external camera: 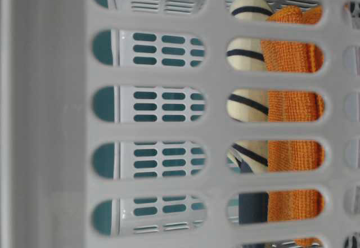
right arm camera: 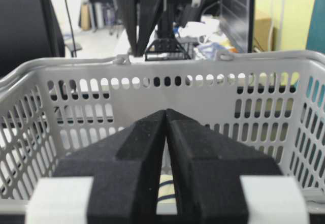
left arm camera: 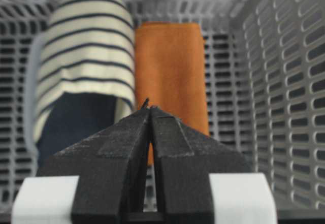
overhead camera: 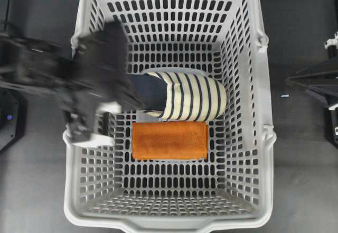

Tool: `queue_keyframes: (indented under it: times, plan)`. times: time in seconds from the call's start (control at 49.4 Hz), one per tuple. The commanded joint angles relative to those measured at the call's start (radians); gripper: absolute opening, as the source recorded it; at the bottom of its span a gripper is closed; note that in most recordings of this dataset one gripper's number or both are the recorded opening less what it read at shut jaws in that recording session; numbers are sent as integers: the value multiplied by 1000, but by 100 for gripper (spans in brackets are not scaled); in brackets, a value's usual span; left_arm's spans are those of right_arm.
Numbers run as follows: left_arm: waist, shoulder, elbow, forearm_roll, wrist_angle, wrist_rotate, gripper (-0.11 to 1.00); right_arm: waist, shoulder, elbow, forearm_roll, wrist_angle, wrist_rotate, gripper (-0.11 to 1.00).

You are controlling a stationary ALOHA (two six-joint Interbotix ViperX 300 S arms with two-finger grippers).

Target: Pick up the orange cloth from the shopping basket with the left arm.

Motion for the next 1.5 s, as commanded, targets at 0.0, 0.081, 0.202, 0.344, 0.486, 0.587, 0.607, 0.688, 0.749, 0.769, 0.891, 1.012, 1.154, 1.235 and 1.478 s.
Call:
queue_keyframes:
  times: [0.0, 0.081, 0.202, 0.344, 0.486, 0.587, 0.607, 0.688, 0.749, 0.769, 0.891, 1.012, 1.154, 1.235, 1.478]
  plan:
    - [-12, 92, -133, 3, 91, 0, 0, -2, 6, -8, 3, -5, 2, 0]
    - [-17, 156, -196, 3, 153, 0, 0, 0, 3, -8, 3, -6, 2, 0]
    - [-26, 232, -255, 3, 198, 2, 0, 5, 3, -8, 3, -5, 2, 0]
    - [-29, 273, -267, 3, 201, -2, 0, 5, 2, -8, 3, -5, 2, 0]
    - [-29, 298, -264, 3, 201, -5, 0, 5, 0, -3, 3, -5, 2, 0]
    - [-29, 305, -255, 3, 196, -9, 4, 5, 2, 2, 3, -5, 2, 0]
    - [-29, 308, -252, 3, 195, -11, 9, 5, 2, 2, 3, -5, 2, 0]
    - [-29, 319, -238, 3, 187, -14, 30, 5, 0, 5, 3, -5, 2, 0]
    - [-34, 333, -230, 3, 178, -14, 49, 5, 2, 5, 3, -5, 2, 0]
    - [-35, 339, -229, 3, 176, -14, 55, 5, 2, 6, 3, -5, 0, 0]
    - [-46, 380, -225, 3, 167, -20, 85, 5, 0, 9, 3, -5, 2, 0]
    - [-67, 411, -215, 3, 137, -31, 90, 5, 2, 12, 3, -5, 2, 0]
    - [-80, 434, -173, 3, 80, -57, 90, 5, 0, 12, 3, -5, 2, 0]
    - [-78, 445, -138, 3, 40, -60, 90, 5, 2, 12, 3, -5, 2, 0]
    - [-69, 462, -72, 3, -31, -43, 90, -3, 0, 15, 3, -5, 2, 0]
